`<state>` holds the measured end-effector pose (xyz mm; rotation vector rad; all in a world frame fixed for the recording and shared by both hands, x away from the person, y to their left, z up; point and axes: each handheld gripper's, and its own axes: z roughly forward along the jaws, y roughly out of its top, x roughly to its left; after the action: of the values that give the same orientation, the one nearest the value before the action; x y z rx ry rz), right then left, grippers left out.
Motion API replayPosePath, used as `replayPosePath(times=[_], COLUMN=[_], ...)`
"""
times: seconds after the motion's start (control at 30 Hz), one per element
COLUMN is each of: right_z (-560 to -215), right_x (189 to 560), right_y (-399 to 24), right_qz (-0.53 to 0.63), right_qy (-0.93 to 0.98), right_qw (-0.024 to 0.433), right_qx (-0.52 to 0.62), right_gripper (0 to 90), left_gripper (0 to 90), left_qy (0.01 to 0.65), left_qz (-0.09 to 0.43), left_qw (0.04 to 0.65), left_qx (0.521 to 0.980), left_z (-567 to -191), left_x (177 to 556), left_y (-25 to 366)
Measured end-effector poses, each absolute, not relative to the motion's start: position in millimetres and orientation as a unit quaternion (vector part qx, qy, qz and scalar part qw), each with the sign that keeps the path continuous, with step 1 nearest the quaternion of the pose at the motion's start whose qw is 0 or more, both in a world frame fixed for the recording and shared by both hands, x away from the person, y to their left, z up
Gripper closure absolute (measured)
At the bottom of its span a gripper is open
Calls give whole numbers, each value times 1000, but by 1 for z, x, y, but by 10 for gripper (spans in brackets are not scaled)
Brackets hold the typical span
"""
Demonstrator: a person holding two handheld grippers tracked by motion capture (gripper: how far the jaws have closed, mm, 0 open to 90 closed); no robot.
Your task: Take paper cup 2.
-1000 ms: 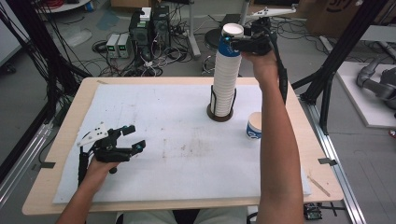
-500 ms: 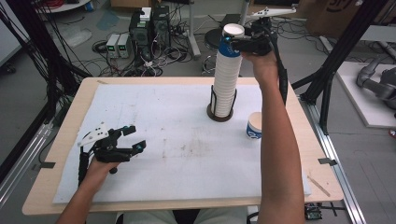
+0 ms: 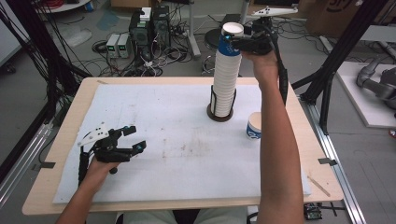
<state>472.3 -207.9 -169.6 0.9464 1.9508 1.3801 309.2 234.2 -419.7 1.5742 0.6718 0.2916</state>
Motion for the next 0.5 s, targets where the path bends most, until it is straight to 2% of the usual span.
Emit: replayPosePath(times=[0.5], right_z=[-166], right_x=[470], right_y=[-207], right_qz=[518], right_qy=[725], right_qw=[285], right_qx=[353], right_gripper=[325], left_gripper=[167], left_qy=[297], left_qz=[127], left_qw=[648], left_qx=[690], left_z=[-420], left_x=[309], left_y=[235])
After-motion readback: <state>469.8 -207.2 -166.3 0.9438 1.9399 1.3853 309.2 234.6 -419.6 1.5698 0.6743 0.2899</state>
